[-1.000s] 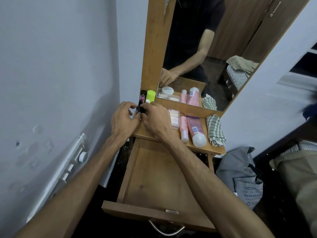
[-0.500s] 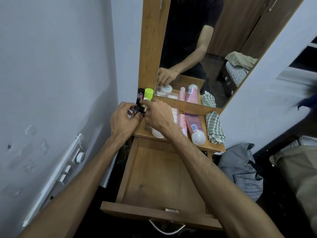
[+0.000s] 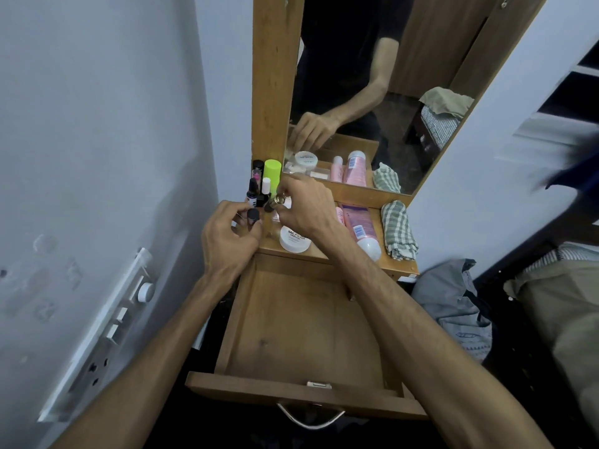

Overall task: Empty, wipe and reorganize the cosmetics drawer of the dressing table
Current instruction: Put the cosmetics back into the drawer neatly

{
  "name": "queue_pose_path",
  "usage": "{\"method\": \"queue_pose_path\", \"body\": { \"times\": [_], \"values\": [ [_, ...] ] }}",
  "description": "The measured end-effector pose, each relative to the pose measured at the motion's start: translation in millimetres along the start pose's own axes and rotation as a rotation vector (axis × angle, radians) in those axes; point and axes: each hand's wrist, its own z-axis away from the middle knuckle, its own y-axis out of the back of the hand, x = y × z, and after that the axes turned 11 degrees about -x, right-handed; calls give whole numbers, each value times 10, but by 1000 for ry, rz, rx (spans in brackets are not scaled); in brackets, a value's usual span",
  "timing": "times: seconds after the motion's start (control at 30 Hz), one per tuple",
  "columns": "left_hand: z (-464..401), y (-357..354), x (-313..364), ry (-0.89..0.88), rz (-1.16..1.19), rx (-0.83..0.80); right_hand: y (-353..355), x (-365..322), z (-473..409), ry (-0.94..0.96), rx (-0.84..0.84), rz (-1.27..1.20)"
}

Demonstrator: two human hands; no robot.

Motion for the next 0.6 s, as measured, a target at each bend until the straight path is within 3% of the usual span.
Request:
{"method": "queue_pose_path", "body": {
  "times": [0.33,0.6],
  "values": [
    [499,-274,516,-188,63,-134,474,338,708,-46,123,-206],
    [881,-654,857,-211,95,-287,581,653,1447,-76,113,-302]
  ]
}}
